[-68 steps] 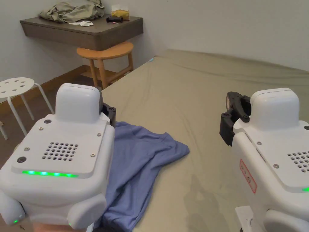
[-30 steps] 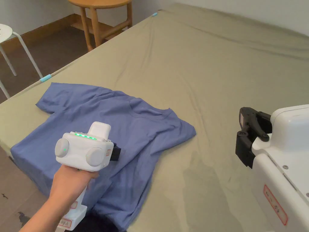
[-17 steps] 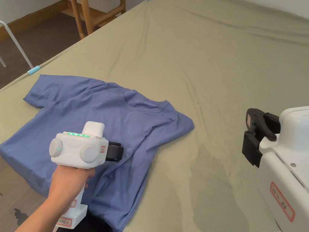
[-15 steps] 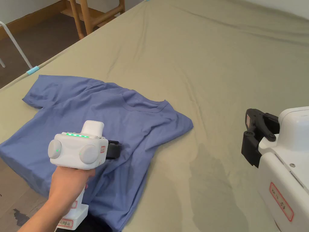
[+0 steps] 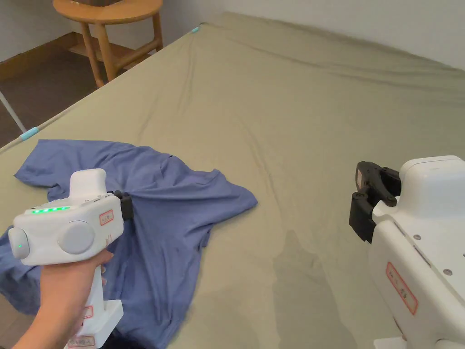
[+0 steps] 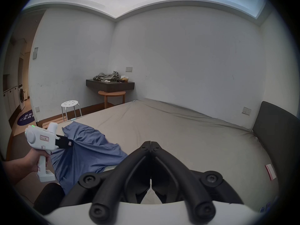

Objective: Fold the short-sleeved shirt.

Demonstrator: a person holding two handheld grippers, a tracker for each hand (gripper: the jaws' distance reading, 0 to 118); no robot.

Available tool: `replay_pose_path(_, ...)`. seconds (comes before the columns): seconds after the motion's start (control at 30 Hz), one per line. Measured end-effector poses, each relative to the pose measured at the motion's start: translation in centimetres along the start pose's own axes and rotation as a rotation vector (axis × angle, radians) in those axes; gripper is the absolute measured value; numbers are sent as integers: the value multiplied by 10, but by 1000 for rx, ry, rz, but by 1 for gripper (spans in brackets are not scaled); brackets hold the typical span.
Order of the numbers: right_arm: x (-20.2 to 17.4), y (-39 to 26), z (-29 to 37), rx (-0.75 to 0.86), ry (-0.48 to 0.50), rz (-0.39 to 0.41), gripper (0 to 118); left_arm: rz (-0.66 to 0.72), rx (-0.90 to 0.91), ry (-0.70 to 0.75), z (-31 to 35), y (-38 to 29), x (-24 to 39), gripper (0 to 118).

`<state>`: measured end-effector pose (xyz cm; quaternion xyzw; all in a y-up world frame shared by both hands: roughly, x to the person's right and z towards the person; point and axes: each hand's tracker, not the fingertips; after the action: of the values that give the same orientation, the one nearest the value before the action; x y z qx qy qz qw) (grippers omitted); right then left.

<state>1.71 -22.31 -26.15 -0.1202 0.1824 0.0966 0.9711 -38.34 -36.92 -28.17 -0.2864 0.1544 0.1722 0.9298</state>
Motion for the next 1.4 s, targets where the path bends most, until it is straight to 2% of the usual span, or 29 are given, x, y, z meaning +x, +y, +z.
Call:
replay_pose_path(0.07,3,6,12,22,-13,-13,0,22,62,40,29,18,14,0)
replay_pose_path(0.17,9,15,33,58,-37,-12,0,72,166,-26,70,41,27,0)
replay_pose_path(0.4,42,27,74,132,-108,-49,0,-31,433,-178,165,101,93,0)
replay_pose_path(0.53,62,27,97,160,-156,-83,0,-158,546,-267,207,136,140,0)
replay_pose_path(0.8,110,16,137,183,-279,-124,0,-308,626,-497,243,174,251,0)
replay_pose_path(0.93,135,8,154,181,-358,-132,0,-364,596,-627,245,162,315,0)
replay_pose_path(1.03,155,-1,163,161,-412,-135,0,-402,546,-652,226,140,355,0)
replay_pose_path(1.2,182,-22,170,109,-472,-149,0,-453,277,-670,149,76,409,0)
replay_pose_path(1.4,216,-56,159,36,-505,-192,0,-595,-73,-643,50,-46,445,0)
